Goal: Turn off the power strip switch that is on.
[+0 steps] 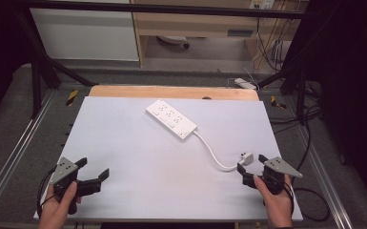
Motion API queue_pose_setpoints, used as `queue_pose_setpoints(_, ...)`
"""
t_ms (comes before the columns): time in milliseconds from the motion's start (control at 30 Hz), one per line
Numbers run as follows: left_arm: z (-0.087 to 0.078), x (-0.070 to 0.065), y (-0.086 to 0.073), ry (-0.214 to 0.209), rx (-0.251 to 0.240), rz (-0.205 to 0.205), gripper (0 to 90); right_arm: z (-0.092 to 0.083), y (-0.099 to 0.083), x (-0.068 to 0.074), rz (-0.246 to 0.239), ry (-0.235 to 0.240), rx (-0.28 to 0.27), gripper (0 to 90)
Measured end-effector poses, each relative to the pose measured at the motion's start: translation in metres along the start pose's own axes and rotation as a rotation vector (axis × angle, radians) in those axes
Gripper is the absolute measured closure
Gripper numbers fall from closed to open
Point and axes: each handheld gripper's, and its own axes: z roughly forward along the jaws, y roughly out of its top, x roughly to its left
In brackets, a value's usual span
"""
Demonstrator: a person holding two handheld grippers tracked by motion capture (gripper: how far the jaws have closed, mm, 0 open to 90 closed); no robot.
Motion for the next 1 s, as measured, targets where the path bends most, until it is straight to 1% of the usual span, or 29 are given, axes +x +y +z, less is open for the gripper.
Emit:
queue_pose_setpoints(133, 0.000, 0.000, 0.000, -0.001, 0.000, 0.000, 6.0, 0.001, 0.000, 0.001, -0.005, 0.004, 0.002, 7.9)
queue_pose_setpoints(533, -0.001, 0.000, 0.000, -0.004, -0.005, -0.004, 6.0, 0.001, 0.001, 0.002, 0.006, 0.013, -0.023, 5.9)
queue_pose_setpoints(733, -0.001, 0.000, 0.000, -0.007, -0.008, -0.003, 6.0, 0.001, 0.004, 0.008, -0.014, 0.035, -0.041, 4.5)
queue_pose_setpoints(867, -0.001, 0.000, 0.000, -0.008, -0.010, -0.003, 6.0, 0.000, 0.005, 0.010, -0.004, 0.047, -0.042, 4.1)
queue_pose_setpoints(1000, -0.001, -0.001, 0.000, -0.008, -0.008, -0.002, 6.0, 0.000, 0.007, 0.011, 0.003, 0.048, -0.055, 4.1)
